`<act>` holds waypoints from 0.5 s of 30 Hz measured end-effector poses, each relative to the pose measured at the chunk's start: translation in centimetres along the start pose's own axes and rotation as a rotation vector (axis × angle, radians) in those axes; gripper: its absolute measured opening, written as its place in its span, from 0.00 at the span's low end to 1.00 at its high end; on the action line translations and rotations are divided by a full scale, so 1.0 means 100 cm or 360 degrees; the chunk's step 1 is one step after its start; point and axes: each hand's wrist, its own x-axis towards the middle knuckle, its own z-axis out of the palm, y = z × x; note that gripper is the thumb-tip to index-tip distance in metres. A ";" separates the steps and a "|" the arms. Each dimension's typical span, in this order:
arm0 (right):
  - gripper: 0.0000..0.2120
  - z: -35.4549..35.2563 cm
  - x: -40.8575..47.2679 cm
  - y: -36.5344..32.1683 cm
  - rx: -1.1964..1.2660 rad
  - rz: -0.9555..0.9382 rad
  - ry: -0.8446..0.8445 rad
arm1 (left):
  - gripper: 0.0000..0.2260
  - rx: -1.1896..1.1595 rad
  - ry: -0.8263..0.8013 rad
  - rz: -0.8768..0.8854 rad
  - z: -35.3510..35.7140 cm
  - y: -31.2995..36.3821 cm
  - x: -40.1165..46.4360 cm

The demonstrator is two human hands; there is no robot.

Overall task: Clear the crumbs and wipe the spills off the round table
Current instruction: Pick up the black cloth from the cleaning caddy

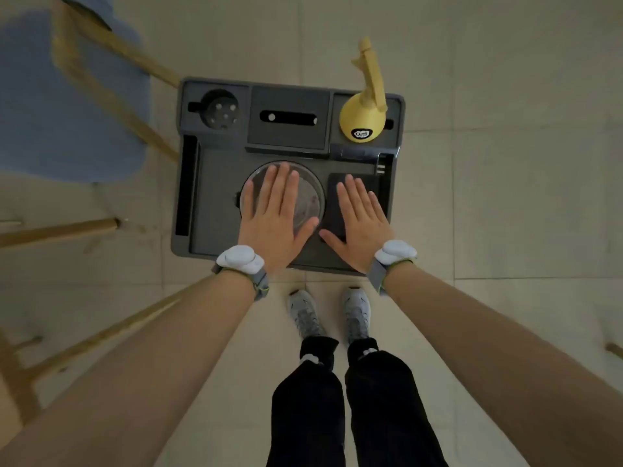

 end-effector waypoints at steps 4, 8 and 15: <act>0.47 0.008 0.004 0.001 -0.0175 0.0136 -0.0218 | 0.36 0.0005 -0.0020 -0.0003 0.005 -0.006 -0.008; 0.48 0.020 0.004 0.003 -0.0324 0.0168 -0.0277 | 0.36 -0.0003 -0.0018 -0.0006 0.012 -0.012 -0.016; 0.37 0.024 0.010 -0.001 -0.0422 0.0153 -0.0303 | 0.34 -0.0024 0.0003 -0.0030 0.011 -0.013 -0.019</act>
